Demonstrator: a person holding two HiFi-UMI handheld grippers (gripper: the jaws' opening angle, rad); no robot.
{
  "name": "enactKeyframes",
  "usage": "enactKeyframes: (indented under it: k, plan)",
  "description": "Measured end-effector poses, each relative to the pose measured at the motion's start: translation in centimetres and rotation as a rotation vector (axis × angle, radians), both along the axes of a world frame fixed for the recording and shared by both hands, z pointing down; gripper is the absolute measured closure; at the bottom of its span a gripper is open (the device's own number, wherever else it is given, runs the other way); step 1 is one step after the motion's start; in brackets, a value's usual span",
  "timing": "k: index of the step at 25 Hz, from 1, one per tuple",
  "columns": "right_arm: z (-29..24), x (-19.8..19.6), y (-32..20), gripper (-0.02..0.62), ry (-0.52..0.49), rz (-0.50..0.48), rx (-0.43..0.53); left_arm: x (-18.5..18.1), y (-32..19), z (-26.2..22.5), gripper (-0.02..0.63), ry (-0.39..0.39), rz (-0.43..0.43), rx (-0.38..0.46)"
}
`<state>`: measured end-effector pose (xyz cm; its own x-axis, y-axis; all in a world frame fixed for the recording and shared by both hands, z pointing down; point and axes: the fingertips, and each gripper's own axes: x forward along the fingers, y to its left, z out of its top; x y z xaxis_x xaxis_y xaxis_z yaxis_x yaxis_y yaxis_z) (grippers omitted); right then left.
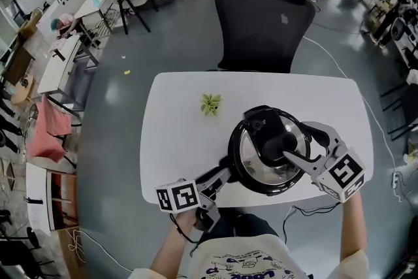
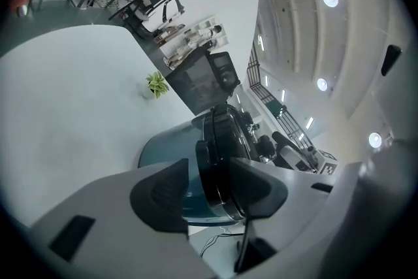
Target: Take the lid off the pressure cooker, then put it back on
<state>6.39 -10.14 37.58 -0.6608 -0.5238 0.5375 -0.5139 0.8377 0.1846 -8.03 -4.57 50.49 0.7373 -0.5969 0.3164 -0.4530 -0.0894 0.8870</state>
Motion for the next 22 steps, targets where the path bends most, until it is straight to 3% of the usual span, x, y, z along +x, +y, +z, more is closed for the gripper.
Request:
enactKeyframes:
  k: [6,12,22]
  plan:
    - [0.7,-0.8,0.1,0.275,0.095,-0.096,-0.018,0.6,0.0,0.6,0.410,0.053,0.025,-0.020]
    - [1.4,-1.3,0.3,0.273,0.176,-0.193,-0.071,1.0,-0.2,0.3,0.482,0.112,0.037,-0.011]
    - [2.7,-2.0,1.4,0.267,0.368,-0.428,-0.123,1.0,-0.3,0.6,0.494,0.117,0.035,-0.027]
